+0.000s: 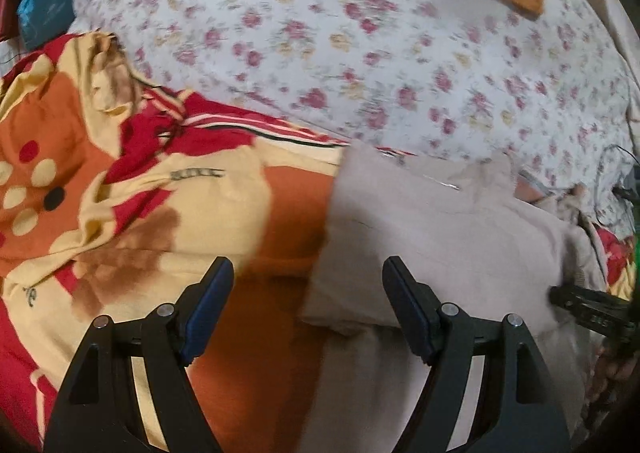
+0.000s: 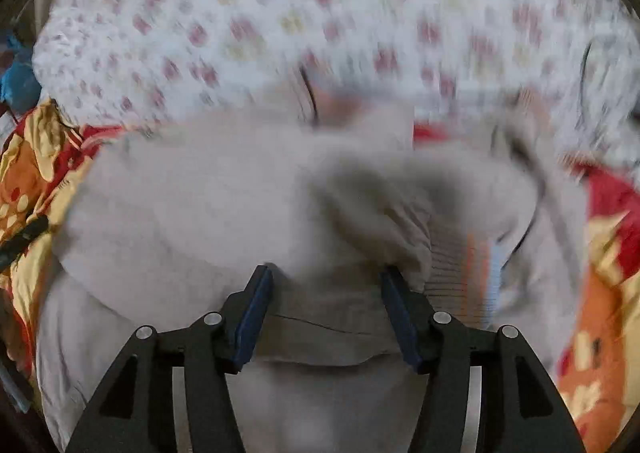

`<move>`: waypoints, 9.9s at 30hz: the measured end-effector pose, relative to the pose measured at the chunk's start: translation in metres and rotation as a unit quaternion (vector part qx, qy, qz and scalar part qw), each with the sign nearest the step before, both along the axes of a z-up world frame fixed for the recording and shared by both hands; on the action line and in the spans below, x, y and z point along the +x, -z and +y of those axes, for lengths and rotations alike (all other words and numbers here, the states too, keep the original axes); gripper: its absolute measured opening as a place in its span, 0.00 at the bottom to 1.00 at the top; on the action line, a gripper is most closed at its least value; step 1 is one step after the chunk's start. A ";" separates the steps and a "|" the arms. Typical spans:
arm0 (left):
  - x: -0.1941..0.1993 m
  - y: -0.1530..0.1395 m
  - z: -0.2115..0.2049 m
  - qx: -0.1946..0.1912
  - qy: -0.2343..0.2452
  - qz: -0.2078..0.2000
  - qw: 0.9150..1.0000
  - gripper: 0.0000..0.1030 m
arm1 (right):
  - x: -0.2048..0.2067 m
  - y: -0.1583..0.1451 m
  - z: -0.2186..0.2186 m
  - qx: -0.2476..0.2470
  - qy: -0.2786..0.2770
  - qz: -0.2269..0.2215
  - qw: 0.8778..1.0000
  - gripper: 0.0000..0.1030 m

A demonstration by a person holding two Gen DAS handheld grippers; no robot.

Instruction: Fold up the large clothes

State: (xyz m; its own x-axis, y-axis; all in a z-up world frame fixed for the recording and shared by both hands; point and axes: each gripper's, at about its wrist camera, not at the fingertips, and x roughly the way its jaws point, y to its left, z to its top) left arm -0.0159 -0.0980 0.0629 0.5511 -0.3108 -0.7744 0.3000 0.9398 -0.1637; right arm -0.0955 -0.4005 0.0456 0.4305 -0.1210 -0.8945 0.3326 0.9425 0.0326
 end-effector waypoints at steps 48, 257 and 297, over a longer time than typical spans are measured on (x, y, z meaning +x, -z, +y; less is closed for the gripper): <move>-0.002 0.029 -0.040 0.037 0.029 0.038 0.998 0.75 | -0.160 -0.100 -0.222 -0.029 0.222 -0.124 0.967 0.76; -0.135 0.018 0.032 0.020 0.017 0.102 0.994 0.64 | -0.217 -0.032 -0.095 0.022 0.090 -0.049 0.995 0.02; -0.193 0.024 0.051 0.051 0.060 0.111 0.991 0.64 | -0.305 -0.028 -0.027 0.127 0.034 -0.033 0.991 0.62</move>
